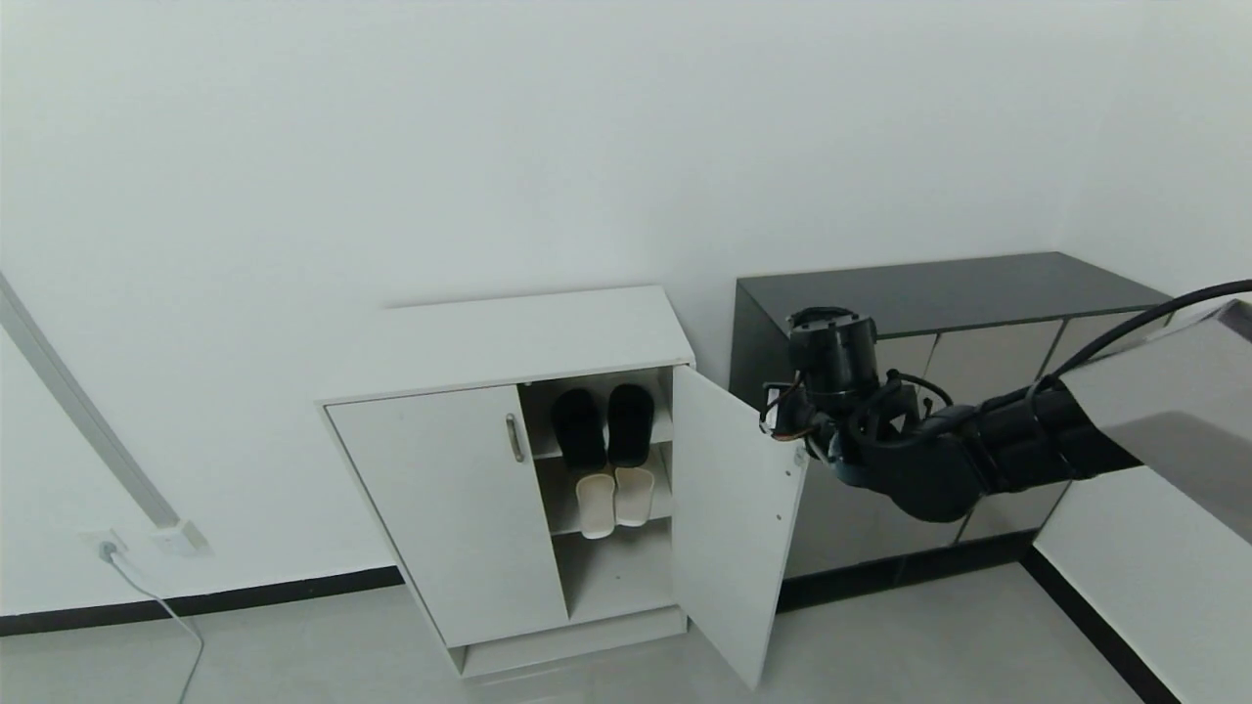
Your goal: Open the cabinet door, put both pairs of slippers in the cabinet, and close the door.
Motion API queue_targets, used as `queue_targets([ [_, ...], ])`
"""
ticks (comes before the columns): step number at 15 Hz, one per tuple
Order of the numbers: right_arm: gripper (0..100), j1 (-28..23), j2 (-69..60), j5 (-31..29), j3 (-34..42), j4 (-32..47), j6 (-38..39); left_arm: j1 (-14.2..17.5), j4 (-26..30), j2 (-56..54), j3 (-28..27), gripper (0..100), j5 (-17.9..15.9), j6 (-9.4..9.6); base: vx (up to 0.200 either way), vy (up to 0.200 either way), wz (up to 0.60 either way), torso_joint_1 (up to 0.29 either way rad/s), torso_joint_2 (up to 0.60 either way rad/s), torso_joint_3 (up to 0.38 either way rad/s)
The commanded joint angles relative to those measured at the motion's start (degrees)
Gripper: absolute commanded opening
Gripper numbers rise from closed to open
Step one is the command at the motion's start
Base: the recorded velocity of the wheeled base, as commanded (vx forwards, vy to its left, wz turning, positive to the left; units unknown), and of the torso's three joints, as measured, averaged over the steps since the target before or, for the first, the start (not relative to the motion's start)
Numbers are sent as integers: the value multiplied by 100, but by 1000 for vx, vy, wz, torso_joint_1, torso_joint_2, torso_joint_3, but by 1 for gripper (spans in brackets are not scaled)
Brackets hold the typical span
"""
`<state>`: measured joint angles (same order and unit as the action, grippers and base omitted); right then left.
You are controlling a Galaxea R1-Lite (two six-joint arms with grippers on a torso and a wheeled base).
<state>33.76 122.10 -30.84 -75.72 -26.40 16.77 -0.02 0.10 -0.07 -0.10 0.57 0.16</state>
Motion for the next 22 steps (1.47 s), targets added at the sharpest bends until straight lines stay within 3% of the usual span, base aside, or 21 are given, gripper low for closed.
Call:
queue_targets([
  [1, 0, -255, 288, 149, -374, 197, 124, 2, -1, 7, 1, 0, 4, 2, 0, 0, 0, 0, 0, 0],
  [8, 0, -616, 1000, 193, -875, 215, 142, 2, -1, 7, 1, 0, 4, -7, 0, 0, 0, 0, 0, 0],
  [22, 0, -748, 1606, 237, -1226, 347, 142, 2, -1, 7, 1, 0, 4, -16, 0, 0, 0, 0, 0, 0],
])
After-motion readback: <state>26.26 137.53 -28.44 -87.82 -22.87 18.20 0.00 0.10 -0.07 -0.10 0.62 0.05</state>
